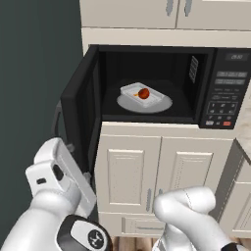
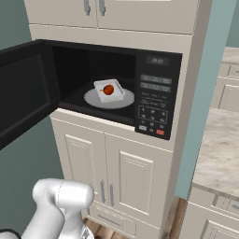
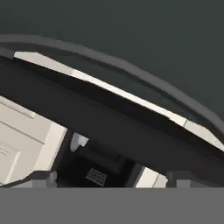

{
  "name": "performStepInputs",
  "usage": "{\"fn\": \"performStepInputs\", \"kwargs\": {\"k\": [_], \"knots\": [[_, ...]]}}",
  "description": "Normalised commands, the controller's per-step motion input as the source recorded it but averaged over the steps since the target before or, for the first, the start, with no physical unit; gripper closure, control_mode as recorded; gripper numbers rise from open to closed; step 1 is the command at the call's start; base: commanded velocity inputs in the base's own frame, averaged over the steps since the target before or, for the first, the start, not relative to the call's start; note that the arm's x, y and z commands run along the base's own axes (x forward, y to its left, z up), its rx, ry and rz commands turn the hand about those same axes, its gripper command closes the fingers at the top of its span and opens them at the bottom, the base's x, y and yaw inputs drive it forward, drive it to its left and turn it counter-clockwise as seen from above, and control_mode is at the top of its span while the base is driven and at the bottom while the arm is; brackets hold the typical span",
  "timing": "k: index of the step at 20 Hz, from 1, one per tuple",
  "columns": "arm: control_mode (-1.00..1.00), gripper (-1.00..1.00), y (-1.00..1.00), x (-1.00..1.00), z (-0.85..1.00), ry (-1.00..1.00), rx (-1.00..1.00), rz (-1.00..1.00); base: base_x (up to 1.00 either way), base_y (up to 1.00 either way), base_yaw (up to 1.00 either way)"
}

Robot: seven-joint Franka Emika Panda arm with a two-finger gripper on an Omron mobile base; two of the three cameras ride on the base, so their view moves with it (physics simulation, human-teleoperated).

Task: Place the tupperware containing the shrimp and tomato meal in the microwave. Close the microwave door and press the start button to reheat the meal.

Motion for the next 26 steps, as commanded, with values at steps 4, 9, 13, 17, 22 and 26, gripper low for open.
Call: {"fn": "performStepInputs", "kwargs": {"k": [4, 9, 13, 17, 22, 26], "knots": [[-1.0, -1.0, 0.77, 0.0, -0.11, 0.06, -0.25, 0.0, 0.0, 0.0, 0.0], [-1.0, -1.0, 0.77, 0.04, -0.14, 0.12, -0.23, 0.0, 0.0, 0.0, 0.0], [-1.0, -1.0, 0.61, 0.31, -0.14, 0.12, -0.15, 0.0, 0.0, 0.0, 0.0], [-1.0, -1.0, 0.42, 0.46, -0.1, 0.06, -0.1, 0.0, 0.0, 0.0, 0.0], [-1.0, -1.0, 0.26, 0.51, -0.07, 0.02, -0.07, -0.03, 0.0, 0.0, 0.0], [-1.0, -1.0, -0.12, 0.32, -0.12, 0.0, -0.01, -0.09, 0.0, 0.0, 0.0]]}}
